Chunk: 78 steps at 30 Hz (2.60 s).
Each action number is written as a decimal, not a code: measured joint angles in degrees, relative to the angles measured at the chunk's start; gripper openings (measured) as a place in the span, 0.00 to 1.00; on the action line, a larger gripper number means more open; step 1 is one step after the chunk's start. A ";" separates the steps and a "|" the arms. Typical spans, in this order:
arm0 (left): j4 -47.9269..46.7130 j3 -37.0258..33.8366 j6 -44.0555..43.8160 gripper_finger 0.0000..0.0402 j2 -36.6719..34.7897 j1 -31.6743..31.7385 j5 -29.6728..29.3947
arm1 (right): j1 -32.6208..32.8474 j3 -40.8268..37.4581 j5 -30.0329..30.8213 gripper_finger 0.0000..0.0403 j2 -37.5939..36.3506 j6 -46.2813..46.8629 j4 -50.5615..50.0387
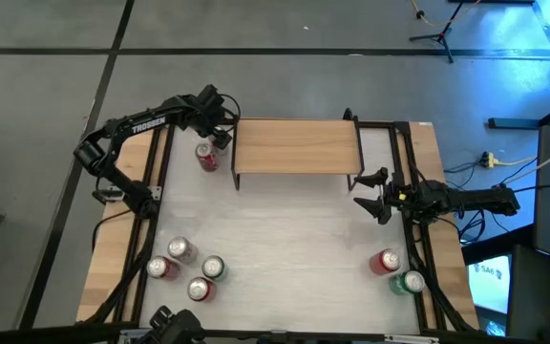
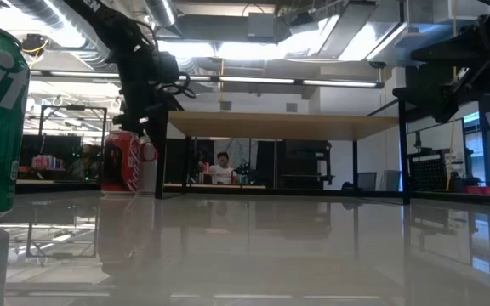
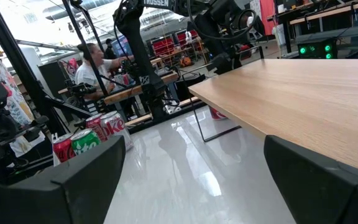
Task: Place canned beverage on shelf
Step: Put the top red-silver soda can on the shelf
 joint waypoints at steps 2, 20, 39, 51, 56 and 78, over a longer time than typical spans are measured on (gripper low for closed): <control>0.00 0.00 0.04 0.70 -0.01 0.00 0.00 | 0.00 -0.01 0.00 0.95 -0.01 0.00 -0.01; -2.51 -0.09 0.06 0.69 -6.49 0.55 0.45 | 0.00 0.01 -0.02 0.95 -0.01 0.00 -0.02; -2.69 -0.09 -2.15 0.71 -24.79 0.55 0.01 | -0.02 0.02 0.00 0.95 -0.01 0.00 0.01; -5.02 3.96 -6.49 0.71 -32.69 -0.19 0.59 | 0.00 0.00 0.36 0.95 -0.01 0.00 0.03; -6.20 12.20 -7.65 0.71 -32.24 -3.98 0.62 | 0.00 0.02 0.50 0.95 0.01 0.00 0.03; -7.22 33.35 -12.46 0.71 -13.16 -22.02 0.19 | 0.00 -0.01 0.52 0.95 -0.01 0.00 0.18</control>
